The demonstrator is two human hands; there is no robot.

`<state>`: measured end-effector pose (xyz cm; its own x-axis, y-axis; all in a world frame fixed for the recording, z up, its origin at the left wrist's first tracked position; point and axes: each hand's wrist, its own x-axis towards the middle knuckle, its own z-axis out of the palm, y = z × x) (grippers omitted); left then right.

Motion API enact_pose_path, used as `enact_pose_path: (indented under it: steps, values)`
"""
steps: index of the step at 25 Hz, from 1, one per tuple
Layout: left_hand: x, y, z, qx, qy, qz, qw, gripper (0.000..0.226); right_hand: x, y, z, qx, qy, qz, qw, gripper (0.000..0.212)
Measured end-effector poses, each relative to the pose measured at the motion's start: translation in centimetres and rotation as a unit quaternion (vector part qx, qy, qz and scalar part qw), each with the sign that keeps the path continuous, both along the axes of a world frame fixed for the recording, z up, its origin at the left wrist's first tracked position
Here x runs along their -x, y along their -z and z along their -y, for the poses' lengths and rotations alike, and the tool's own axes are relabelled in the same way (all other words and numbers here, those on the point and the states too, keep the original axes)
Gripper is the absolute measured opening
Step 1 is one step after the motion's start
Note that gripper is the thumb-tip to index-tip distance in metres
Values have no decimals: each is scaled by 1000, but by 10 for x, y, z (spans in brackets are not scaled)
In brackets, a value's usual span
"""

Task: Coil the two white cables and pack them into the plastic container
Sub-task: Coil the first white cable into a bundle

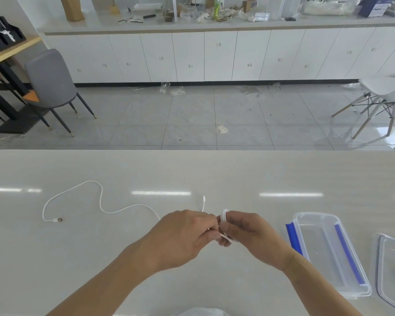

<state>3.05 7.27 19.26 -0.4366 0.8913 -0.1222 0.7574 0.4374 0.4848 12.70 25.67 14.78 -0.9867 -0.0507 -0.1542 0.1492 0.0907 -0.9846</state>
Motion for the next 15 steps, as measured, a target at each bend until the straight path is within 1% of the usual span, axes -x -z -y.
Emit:
enact_pose_path:
  steps: [1,4,7,9,13,15]
  values:
    - [4,-3,1,3,11,-4,1000,19,-1,-3,0,-1,-21,10,1000,38]
    - [14,-10,4,-8,36,-12,999,19,-4,-7,0,11,-52,46,998,31]
    - [21,-15,5,-45,29,9,999,16,-6,-6,0,29,-76,62,995,24]
    - [24,-13,6,-73,24,25,997,13,-8,-5,-1,42,-90,61,993,24]
    - [26,-3,5,-141,-21,101,985,9,-8,-7,-3,87,-94,45,991,26]
    - [25,5,3,-177,-52,144,972,11,-8,-9,-3,148,-85,39,985,24]
